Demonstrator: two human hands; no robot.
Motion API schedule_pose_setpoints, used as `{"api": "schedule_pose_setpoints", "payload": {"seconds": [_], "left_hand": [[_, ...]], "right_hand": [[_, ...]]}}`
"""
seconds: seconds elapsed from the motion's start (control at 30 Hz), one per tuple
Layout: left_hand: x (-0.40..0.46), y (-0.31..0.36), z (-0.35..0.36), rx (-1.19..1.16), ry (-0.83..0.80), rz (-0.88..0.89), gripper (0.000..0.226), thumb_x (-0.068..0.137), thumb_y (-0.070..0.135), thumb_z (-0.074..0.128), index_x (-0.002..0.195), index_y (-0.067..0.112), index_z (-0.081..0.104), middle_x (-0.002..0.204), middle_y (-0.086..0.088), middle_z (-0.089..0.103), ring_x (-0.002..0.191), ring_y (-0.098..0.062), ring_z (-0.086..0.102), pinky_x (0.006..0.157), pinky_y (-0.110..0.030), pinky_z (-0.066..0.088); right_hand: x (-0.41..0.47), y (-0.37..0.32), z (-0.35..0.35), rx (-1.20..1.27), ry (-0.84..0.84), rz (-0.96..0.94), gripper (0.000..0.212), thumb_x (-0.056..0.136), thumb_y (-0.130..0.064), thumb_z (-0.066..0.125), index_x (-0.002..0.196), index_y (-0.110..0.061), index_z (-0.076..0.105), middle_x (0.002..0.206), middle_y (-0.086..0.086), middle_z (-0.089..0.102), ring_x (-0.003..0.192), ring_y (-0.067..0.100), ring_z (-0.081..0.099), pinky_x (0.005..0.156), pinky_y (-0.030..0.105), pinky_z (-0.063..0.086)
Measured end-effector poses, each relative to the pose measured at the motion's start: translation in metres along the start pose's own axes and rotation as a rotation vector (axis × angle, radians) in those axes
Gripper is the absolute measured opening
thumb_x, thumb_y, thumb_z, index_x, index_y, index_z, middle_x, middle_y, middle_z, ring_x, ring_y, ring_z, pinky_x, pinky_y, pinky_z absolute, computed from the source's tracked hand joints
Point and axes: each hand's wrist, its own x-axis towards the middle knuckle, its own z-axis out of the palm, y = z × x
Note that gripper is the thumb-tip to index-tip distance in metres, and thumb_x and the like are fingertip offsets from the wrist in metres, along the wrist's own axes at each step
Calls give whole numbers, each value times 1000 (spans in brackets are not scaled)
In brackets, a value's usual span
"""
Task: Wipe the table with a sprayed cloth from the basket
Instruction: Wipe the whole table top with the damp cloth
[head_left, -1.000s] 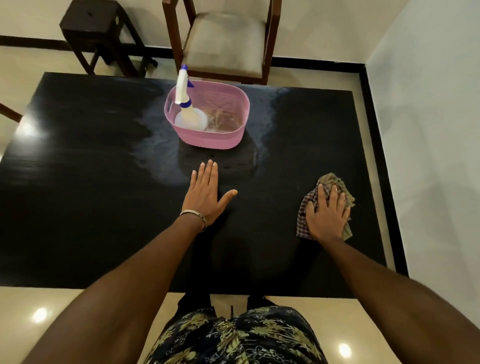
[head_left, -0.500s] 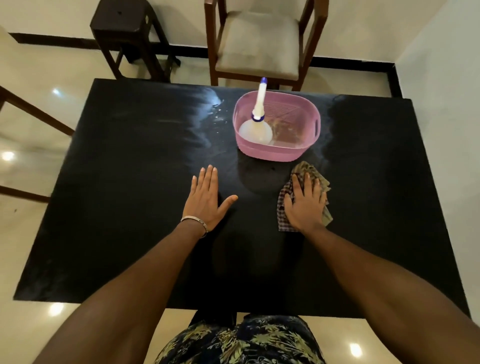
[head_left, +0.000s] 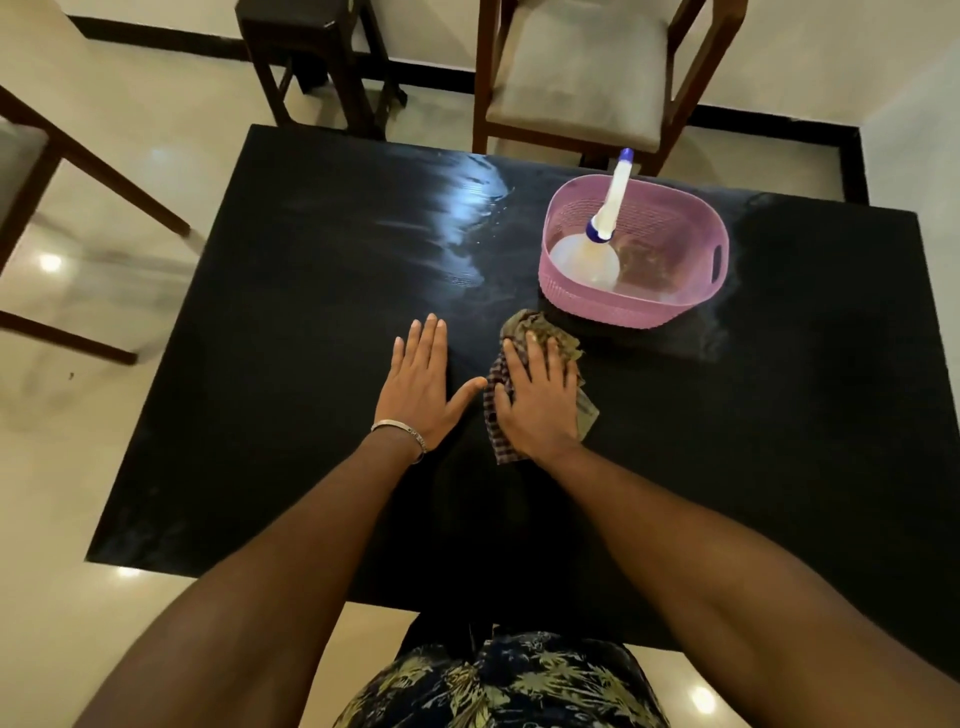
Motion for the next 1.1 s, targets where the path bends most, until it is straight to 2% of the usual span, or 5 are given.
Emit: {"api": "schedule_pose_setpoints", "payload": {"seconds": [0.23,0.4,0.67,0.93,1.1], "left_hand": [[0,-15,-3,3,-5,-37,94,85,73,1,153,8,-8,161,-9,-12,148,-21,-15,121,-40,-7],[3,-29,-5,-5,17,-42,93,86,72,4,153,8,-7,162,-8,-10,148,-21,-14,120,-39,-8],[26,10,4,-38,-6,75,93,88,72,13,154,8,-3,162,-8,-5,149,-22,-10,121,-40,-5],[27,34,13,-56,-29,145,93,87,73,11,154,10,-5,162,-6,-7,149,-21,-12,121,-39,-7],[20,24,16,-54,-17,107,94,86,74,7,154,9,-4,162,-6,-8,149,-20,-13,120,-39,-7]], "right_hand": [[-9,-85,15,17,-208,-351,92,91,-64,43,159,-26,-5,167,2,-8,153,26,-10,123,51,-6],[-22,-59,25,-4,-102,-503,62,98,-52,37,155,-29,27,166,0,18,154,25,5,125,47,2],[-62,131,-7,-65,84,228,61,95,-46,41,153,-28,35,158,10,34,145,33,30,119,52,22],[-75,187,-25,120,106,849,63,102,-45,40,159,-28,19,166,13,10,152,37,7,121,56,4],[-56,65,1,60,132,526,62,96,-44,41,156,-29,31,163,14,24,149,40,18,119,57,9]]}}
